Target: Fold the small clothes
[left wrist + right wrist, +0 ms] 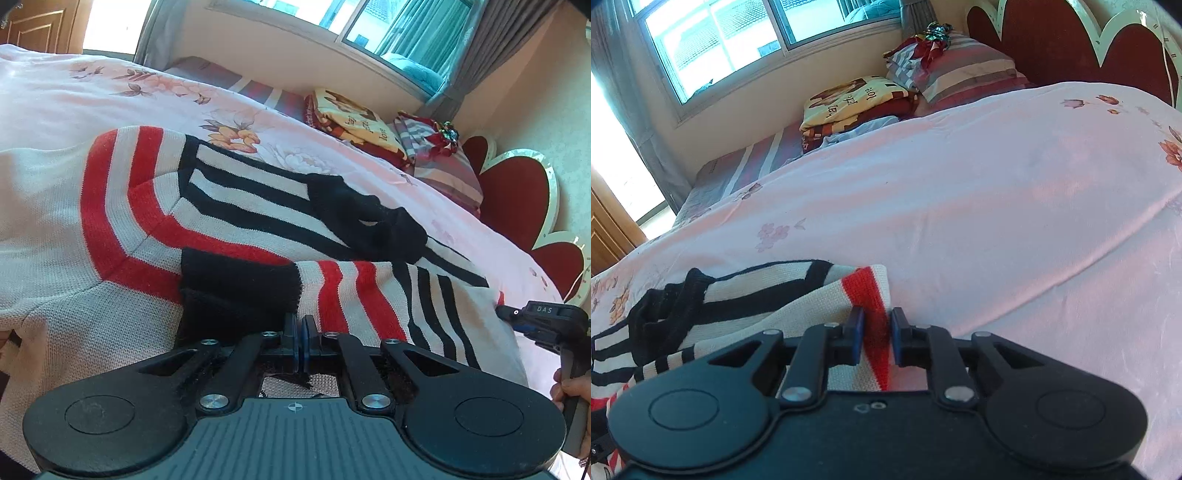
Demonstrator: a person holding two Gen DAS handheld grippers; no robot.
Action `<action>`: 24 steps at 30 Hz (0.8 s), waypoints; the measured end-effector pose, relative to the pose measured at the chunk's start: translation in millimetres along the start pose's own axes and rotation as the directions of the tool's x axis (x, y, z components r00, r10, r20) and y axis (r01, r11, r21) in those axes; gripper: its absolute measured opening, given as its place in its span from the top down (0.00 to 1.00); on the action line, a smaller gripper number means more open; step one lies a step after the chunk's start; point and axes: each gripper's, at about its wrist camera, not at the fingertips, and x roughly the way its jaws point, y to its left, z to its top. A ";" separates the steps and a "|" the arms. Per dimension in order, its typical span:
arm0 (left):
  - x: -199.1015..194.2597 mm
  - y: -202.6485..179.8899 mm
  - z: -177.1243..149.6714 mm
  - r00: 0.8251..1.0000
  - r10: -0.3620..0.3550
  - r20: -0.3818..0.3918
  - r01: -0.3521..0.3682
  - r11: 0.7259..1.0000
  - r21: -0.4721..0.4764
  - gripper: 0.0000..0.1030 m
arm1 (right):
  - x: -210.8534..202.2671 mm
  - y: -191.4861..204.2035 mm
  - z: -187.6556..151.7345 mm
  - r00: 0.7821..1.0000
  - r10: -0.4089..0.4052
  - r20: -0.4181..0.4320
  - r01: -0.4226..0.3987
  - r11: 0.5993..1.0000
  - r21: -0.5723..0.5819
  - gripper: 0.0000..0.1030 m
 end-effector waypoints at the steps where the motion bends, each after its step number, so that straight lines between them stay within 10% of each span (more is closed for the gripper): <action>1: -4.3 -5.3 2.3 1.000 0.004 0.004 -0.004 1.000 0.012 0.94 | -4.5 3.2 1.3 1.000 -0.015 0.004 0.015 1.000 -0.022 0.82; 18: 8.2 -3.8 6.6 1.000 -0.017 -0.013 0.018 0.999 0.043 0.96 | -32.8 101.4 -36.7 0.998 0.047 0.034 -0.032 0.933 -0.357 0.69; 24: -14.2 1.3 6.5 0.999 -0.004 -0.045 0.002 0.999 -0.036 0.96 | -34.4 147.0 -92.2 0.997 0.073 -0.012 -0.068 0.845 -0.531 0.65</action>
